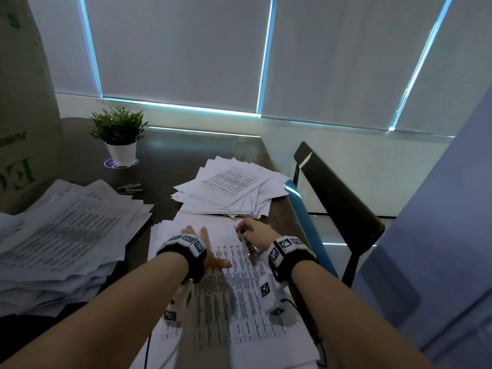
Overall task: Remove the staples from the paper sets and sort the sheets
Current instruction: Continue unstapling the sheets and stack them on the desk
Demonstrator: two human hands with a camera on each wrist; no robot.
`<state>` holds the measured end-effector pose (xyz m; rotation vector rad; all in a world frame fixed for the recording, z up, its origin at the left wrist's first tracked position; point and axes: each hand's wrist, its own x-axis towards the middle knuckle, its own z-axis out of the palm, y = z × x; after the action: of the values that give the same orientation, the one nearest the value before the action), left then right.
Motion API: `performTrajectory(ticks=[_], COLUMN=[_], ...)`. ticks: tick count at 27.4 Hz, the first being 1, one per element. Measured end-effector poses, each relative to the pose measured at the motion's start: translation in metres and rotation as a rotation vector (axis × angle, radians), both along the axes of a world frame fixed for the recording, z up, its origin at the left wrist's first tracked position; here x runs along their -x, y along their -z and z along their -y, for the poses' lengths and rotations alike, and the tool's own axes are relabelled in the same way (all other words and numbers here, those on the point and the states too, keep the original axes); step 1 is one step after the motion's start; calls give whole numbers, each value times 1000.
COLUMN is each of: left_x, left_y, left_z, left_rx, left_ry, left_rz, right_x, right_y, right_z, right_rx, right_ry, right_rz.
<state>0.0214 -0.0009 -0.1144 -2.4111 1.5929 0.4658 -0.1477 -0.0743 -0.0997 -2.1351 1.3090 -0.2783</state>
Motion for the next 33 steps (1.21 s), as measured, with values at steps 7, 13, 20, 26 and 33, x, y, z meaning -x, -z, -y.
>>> performTrajectory(ticks=[7, 13, 20, 26, 33], left_x=[13, 5, 0, 4, -12], left_y=[-19, -37, -37, -42, -27], left_z=[-14, -25, -35, -40, -43], left_rx=[82, 49, 54, 142, 297], left_ry=[-95, -80, -135, -181, -388], left_rz=[-36, -104, -183, -326, -691], right_x=[84, 82, 23, 13, 19], right_y=[-5, -15, -9, 7, 13], right_z=[3, -11, -43, -35, -33], right_rx=[132, 336, 37, 31, 5], right_ry=[172, 213, -112, -54, -14], right_rz=[-173, -243, -245, -421, -296])
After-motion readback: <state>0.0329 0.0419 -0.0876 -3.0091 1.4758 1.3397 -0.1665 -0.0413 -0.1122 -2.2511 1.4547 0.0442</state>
